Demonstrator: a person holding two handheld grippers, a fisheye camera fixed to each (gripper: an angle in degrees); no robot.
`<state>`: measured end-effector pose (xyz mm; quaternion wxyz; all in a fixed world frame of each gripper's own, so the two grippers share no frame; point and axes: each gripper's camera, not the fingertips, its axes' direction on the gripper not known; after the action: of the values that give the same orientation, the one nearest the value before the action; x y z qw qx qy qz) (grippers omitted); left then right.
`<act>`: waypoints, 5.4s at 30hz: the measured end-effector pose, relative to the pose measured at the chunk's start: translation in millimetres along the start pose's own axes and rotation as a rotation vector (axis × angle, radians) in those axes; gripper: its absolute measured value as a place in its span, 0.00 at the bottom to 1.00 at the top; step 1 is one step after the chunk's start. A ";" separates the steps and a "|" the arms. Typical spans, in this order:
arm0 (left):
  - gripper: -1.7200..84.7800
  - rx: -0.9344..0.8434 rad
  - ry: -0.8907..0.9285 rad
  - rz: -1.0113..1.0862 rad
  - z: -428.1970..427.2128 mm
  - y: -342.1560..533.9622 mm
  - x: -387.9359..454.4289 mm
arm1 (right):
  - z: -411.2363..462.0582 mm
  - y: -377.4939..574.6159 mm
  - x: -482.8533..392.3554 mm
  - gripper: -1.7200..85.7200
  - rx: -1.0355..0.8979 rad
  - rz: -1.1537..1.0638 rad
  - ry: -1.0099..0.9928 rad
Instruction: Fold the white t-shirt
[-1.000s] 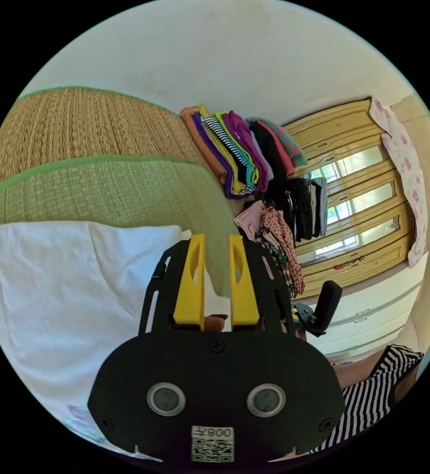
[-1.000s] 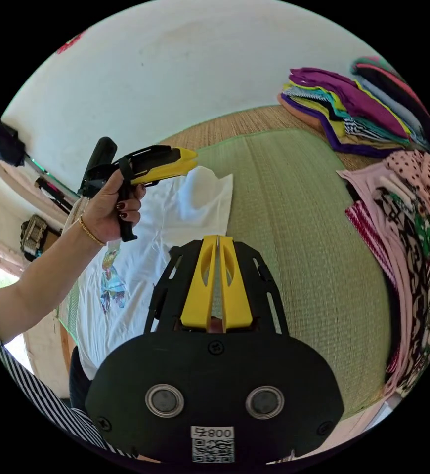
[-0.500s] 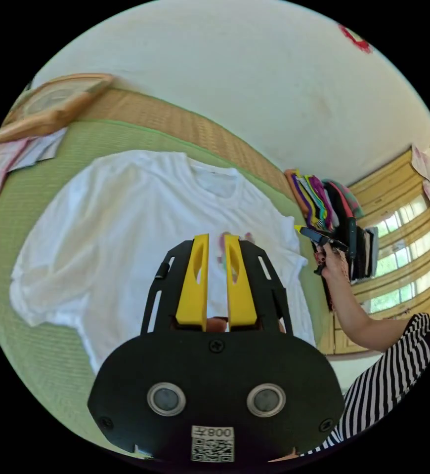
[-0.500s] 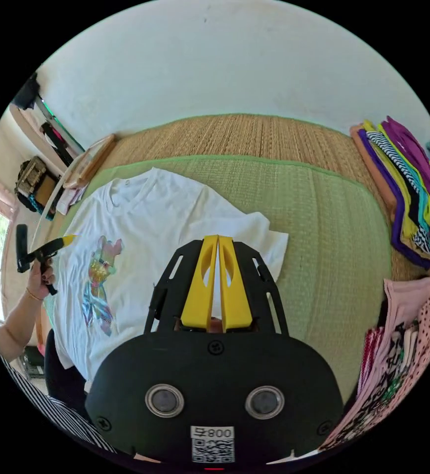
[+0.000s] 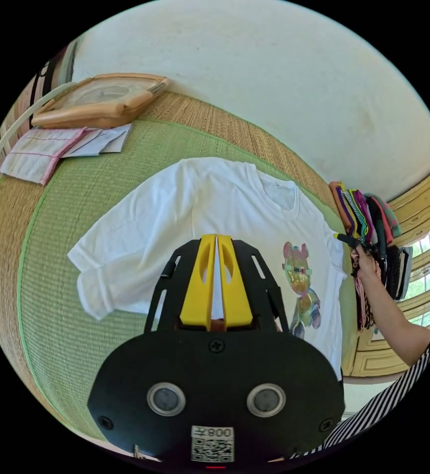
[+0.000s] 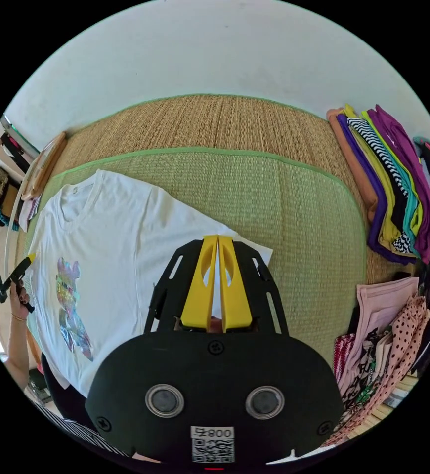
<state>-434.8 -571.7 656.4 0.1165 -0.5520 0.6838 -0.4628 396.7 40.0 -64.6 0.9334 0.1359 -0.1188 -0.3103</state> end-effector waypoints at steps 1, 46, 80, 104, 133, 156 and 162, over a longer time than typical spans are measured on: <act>0.05 0.019 0.008 -0.004 -10.4 5.5 -2.2 | -1.2 0.8 -1.8 0.02 0.004 -0.003 -0.002; 0.02 -0.003 -0.073 0.276 -112.0 40.3 39.7 | 48.0 -17.9 -124.2 0.02 0.105 -0.122 -0.153; 0.03 -0.150 -0.044 -0.039 -215.7 265.5 -45.5 | -13.6 169.3 51.8 0.02 -0.032 0.038 -0.149; 0.11 -0.397 0.053 -0.131 -188.8 462.1 -80.3 | -52.4 435.5 105.3 0.09 -0.216 0.190 -0.487; 0.05 -0.231 0.023 -0.123 -30.0 448.9 -113.1 | -70.1 453.1 162.5 0.02 -0.213 0.250 -0.464; 0.05 -0.433 0.346 0.464 406.7 282.5 132.5 | -33.2 287.9 194.2 0.10 0.274 0.196 -0.449; 0.07 -0.411 0.339 0.538 484.5 249.8 163.6 | -18.1 272.5 189.8 0.10 0.243 0.164 -0.420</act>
<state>-331.1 -966.6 259.8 0.0060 -0.2803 0.8924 -0.3535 699.1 137.2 33.7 0.8870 0.1698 -0.3571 -0.2383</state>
